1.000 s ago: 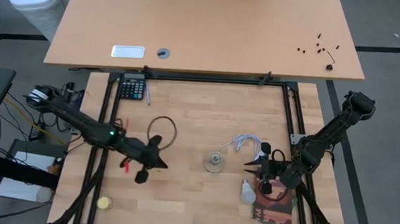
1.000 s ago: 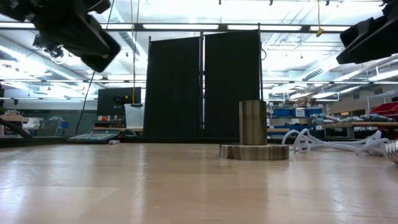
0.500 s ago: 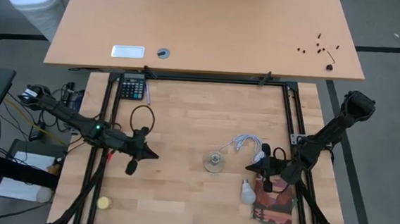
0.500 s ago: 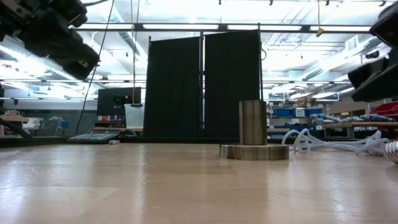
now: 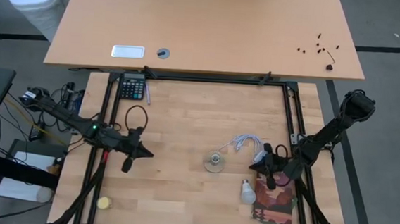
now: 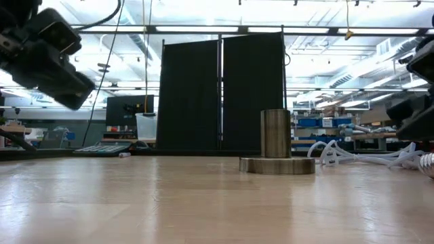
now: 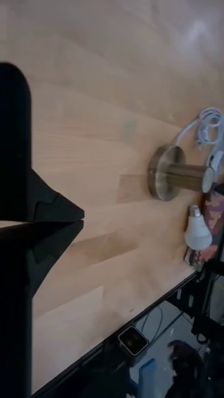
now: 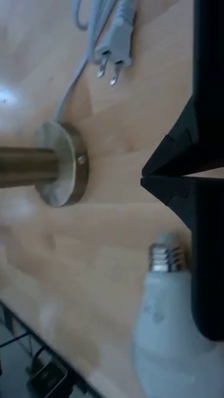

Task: Screw lightbulb
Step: Return to Home Position

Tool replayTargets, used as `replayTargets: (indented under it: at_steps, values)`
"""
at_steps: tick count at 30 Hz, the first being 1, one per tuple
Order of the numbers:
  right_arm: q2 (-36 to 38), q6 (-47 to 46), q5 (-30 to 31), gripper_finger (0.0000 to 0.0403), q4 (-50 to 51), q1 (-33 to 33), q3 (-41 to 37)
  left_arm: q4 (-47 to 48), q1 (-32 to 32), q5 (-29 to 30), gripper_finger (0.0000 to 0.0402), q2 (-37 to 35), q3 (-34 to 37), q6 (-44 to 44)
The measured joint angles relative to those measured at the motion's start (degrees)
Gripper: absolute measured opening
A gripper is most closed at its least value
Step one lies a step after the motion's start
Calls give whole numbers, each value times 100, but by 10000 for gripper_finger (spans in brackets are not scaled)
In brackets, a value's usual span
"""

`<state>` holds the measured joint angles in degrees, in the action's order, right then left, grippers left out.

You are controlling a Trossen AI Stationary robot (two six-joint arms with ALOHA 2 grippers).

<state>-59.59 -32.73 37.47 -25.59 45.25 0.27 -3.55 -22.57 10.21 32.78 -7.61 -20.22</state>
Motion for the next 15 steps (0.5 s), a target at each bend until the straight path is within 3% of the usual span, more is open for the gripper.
replayTargets:
  at_steps: [8,15]
  values:
    - [0,-13,-116,15,353,-11,4,10,0,-85,1,-537,614,-396]
    - [0,-13,-136,23,330,-11,4,76,0,-26,2,-593,712,-404]
